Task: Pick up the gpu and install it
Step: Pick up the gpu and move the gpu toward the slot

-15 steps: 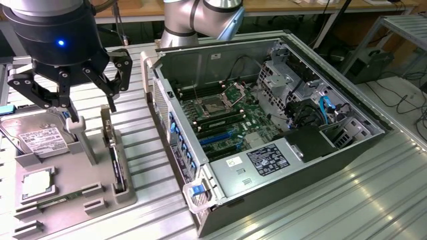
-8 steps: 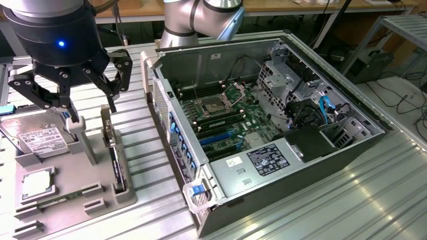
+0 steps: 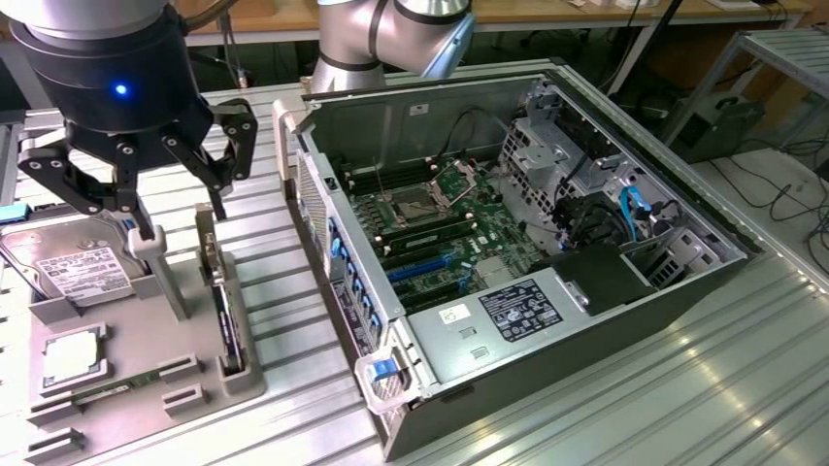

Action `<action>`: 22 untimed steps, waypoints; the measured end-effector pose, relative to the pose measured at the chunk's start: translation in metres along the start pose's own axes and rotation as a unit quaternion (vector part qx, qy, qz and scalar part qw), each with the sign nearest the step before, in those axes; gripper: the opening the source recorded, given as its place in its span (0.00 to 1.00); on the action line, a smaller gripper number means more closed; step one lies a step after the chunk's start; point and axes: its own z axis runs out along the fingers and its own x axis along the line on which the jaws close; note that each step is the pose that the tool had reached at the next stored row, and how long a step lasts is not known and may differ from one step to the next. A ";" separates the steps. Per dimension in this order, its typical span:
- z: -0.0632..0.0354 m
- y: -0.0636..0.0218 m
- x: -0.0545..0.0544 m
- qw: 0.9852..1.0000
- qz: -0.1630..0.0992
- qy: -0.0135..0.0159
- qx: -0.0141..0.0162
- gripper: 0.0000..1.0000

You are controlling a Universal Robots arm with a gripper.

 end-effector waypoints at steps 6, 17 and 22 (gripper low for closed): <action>0.0039 -0.0002 0.000 1.000 0.000 0.000 0.000 0.60; 0.0103 -0.0005 0.000 1.000 0.000 0.000 0.001 0.60; 0.0163 -0.0007 0.000 1.000 0.000 0.000 0.002 0.60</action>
